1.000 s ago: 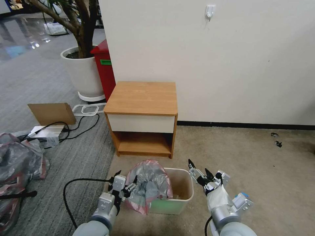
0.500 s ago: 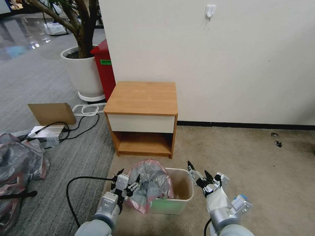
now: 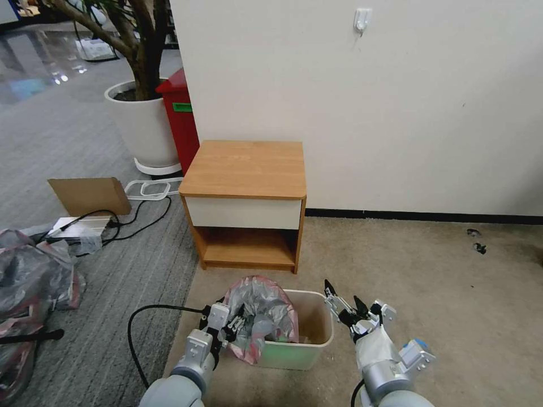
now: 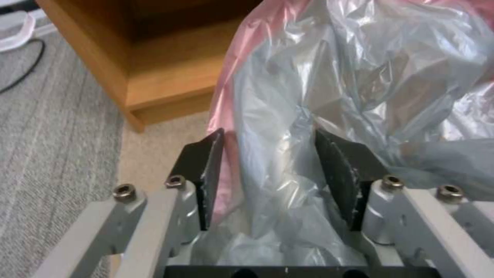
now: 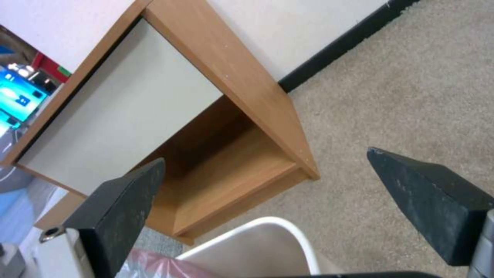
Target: Pick up the garbage bag from the table and place it over the trash can.
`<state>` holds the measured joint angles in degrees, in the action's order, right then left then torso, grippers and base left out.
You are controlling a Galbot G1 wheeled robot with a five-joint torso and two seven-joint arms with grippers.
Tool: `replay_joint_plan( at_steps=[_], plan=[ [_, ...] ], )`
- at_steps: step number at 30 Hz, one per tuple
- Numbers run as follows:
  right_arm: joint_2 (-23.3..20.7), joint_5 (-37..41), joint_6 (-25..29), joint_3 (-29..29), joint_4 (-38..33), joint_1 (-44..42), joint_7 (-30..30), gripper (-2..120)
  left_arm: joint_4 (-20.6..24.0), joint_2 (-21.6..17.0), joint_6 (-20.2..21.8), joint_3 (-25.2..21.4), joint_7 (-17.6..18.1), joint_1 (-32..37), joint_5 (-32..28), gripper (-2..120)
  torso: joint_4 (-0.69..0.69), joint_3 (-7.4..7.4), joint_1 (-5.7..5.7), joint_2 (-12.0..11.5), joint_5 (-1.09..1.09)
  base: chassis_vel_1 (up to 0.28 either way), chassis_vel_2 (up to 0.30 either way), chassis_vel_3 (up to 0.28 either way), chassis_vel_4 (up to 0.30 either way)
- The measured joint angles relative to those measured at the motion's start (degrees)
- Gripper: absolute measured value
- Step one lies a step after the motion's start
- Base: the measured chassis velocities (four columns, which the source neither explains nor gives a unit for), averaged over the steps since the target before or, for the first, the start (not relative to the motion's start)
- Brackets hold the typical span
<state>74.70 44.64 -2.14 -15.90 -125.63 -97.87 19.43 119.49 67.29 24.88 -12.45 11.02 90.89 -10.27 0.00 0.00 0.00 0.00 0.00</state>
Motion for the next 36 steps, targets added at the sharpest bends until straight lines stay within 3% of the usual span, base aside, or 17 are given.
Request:
replay_joint_plan(
  at_steps=[12,21,25,26,28,30,36],
  plan=[
    [-0.8,-1.5,-0.3,0.2,-1.5,0.4,-0.2,100,-0.7,1.0,1.1,0.8,1.9,-0.4,-0.4,15,0.00,0.00,0.00,0.0,-0.01,0.000,0.000,0.000,0.000],
    [-6.9,-0.8,-8.8,5.5,-6.6,1.1,-1.3,100,-0.5,1.0,-10.2,-0.8,1.7,0.9,0.4,8,0.00,0.00,0.00,0.0,-0.01,0.000,0.000,0.000,0.000],
    [-8.4,7.7,-16.2,9.6,-8.6,4.3,3.7,100,0.0,0.6,-17.7,-2.7,-1.0,1.9,3.0,7,0.01,0.00,-0.01,0.0,0.01,0.000,0.000,0.000,0.000],
    [-8.4,7.7,-16.2,9.6,-8.6,4.3,3.7,100,0.0,0.6,-17.7,-2.7,-1.0,1.9,3.0,7,0.01,0.00,-0.01,0.0,0.01,0.000,0.000,0.000,0.000],
    [-8.1,15.6,-18.8,10.5,-8.8,6.6,7.5,100,0.0,0.5,-21.0,-3.5,-2.4,2.0,4.5,7,0.01,0.00,0.00,0.0,0.00,0.000,0.000,0.000,0.000],
    [-7.1,24.1,-19.0,10.4,-8.9,8.1,11.1,100,0.0,0.5,-23.7,-3.9,-3.3,2.1,5.7,7,0.01,0.00,0.00,0.0,0.00,0.000,0.000,0.000,0.000],
    [-5.5,33.1,-17.5,9.4,-9.2,8.8,14.4,100,0.0,0.5,-25.6,-4.2,-4.0,2.3,6.2,7,0.01,0.00,0.00,0.0,0.00,0.000,0.000,0.000,0.000]
  ],
)
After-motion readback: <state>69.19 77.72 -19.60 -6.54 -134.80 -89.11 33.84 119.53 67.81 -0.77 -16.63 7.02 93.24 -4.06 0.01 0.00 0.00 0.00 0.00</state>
